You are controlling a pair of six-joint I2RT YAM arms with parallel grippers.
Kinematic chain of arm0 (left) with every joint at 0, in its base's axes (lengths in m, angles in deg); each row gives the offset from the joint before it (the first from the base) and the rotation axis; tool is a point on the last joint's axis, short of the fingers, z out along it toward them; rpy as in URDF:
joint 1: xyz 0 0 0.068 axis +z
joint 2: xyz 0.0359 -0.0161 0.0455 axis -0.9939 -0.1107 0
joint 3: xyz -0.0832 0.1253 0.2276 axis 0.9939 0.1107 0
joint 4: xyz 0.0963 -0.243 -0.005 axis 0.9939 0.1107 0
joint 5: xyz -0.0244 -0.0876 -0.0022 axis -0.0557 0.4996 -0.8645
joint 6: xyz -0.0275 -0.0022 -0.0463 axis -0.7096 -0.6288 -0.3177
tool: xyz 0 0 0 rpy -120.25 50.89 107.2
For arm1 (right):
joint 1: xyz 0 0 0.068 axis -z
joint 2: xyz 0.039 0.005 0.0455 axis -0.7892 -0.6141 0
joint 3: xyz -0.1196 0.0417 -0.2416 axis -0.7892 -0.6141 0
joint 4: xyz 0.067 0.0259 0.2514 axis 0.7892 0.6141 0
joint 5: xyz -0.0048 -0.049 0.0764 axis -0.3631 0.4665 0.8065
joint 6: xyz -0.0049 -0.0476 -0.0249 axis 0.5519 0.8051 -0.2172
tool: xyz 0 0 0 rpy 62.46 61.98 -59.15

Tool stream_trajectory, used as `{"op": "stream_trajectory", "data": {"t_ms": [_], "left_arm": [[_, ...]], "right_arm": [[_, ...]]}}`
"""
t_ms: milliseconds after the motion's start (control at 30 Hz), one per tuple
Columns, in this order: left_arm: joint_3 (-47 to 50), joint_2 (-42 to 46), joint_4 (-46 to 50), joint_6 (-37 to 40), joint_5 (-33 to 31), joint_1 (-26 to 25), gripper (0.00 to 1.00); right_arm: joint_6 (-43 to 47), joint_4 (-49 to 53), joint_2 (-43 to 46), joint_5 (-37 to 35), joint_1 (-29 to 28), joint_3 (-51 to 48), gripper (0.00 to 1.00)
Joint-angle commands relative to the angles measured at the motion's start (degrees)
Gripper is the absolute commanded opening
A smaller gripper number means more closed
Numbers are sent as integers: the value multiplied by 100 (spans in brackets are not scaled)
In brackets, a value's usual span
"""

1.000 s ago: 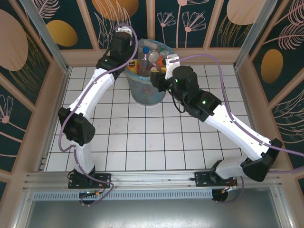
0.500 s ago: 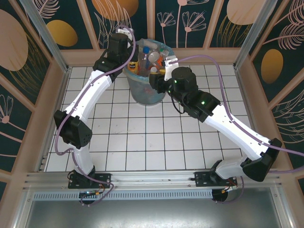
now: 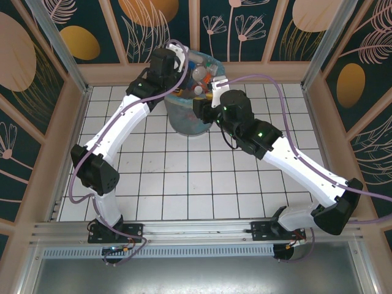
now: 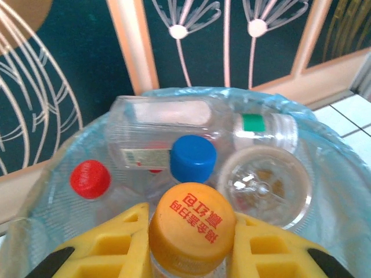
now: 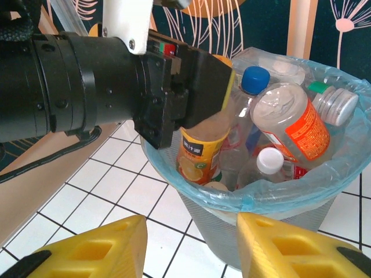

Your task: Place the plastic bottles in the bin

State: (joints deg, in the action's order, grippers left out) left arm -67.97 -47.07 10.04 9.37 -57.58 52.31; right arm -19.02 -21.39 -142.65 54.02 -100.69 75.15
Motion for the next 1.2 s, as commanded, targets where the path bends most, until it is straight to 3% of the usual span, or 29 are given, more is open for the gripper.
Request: {"op": "stream_trajectory", "data": {"t_ms": [0,100,200,467,733,900,1167], "left_arm": [[375,-359,1275,-395,1133,-264,30],[330,-385,1334,-417,1321,-264,44],[335,-320,1298,-457,1369,-263,52],[-50,-140,1226,-636,1606,-266,59],[-397,134,1027,-860,1491,-261,76],[-395,517,676,-1027,1705,-265,93],[222,1412,-158,-1258,1937,-263,90]], "right_arm": [[-108,-257,178,47,6,-72,45],[-108,-274,178,44,6,-81,45],[-108,-261,187,44,6,-80,45],[-138,-258,209,96,2,-73,45],[-91,-264,392,-25,2,-82,45],[-37,-284,537,-155,6,-90,46],[-48,-310,644,-252,6,-175,46]]}}
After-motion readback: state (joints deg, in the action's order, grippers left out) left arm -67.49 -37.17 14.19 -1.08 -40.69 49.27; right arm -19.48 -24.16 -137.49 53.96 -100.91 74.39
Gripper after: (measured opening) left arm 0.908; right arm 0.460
